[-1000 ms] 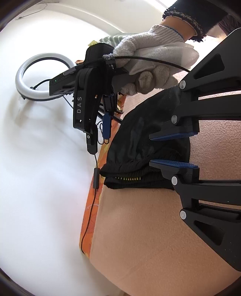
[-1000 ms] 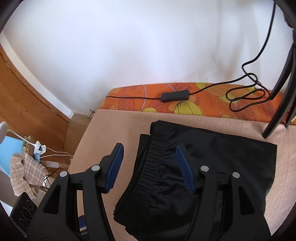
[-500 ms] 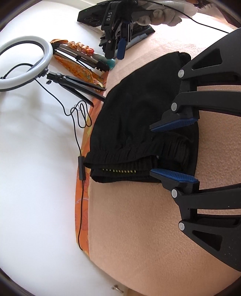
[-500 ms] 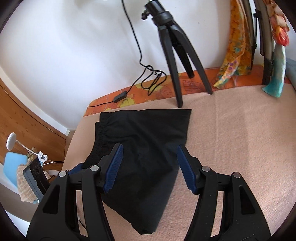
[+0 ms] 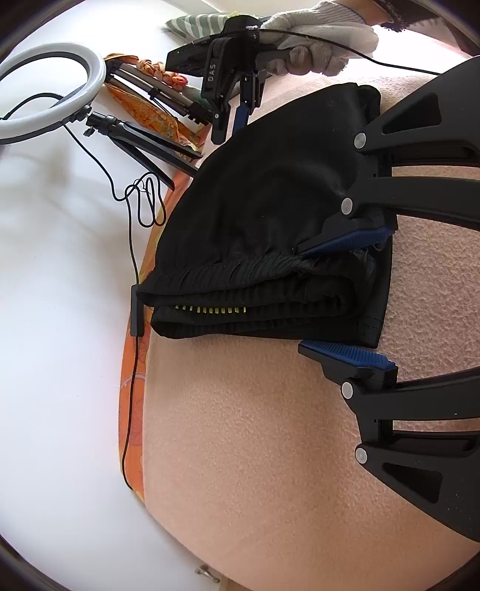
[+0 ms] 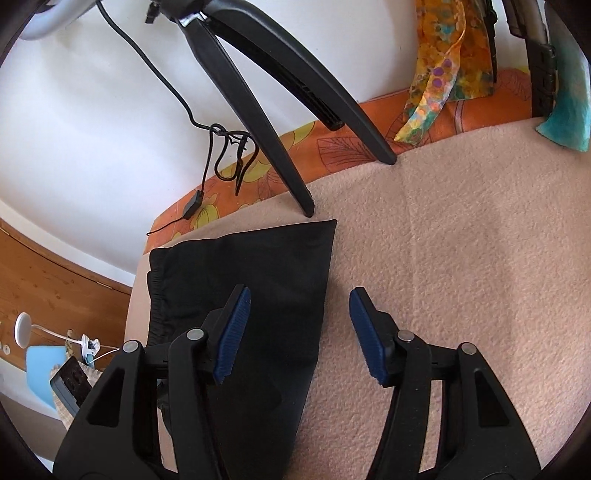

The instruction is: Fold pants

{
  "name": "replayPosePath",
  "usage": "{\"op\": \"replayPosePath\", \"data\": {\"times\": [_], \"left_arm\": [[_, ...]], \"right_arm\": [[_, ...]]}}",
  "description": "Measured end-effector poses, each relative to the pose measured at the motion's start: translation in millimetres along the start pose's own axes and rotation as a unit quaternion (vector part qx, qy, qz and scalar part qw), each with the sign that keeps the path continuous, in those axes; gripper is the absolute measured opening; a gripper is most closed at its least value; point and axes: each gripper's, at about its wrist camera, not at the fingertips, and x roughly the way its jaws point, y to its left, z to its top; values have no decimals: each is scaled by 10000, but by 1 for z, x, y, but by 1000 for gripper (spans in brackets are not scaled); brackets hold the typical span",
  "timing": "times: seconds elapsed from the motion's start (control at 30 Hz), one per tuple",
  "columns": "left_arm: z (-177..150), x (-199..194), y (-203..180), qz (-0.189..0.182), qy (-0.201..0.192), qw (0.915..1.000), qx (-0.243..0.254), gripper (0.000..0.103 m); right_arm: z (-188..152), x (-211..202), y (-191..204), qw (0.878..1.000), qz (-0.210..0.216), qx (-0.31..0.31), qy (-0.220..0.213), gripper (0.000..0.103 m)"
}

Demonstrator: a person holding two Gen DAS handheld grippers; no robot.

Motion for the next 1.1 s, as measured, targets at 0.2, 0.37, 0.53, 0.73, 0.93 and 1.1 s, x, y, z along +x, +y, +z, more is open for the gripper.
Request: {"op": "replayPosePath", "data": {"times": [0.2,0.37,0.53,0.73,0.93,1.1], "left_arm": [[0,0,2,-74,13,10000,-23,46],[0,-12,19,-411,119,9968,-677,56],[-5,-25,47,-1042,257,9732,-2032,56],[-15,-21,44,-1251,514,9573,-2554,57],[-17,-23,42,-1245,450,9503,-2818,62],[-24,-28,47,-1299,375,9432,-3035,65]], "right_arm": [[10,17,1,9985,-506,-43,-182,10],[12,4,-4,9995,-263,-75,-185,14],[2,-9,-16,9999,65,57,-83,59],[-9,-9,-19,9994,309,-13,184,60],[-9,-5,-20,9984,527,40,213,60],[-11,-1,-16,9973,683,2,279,60]]}}
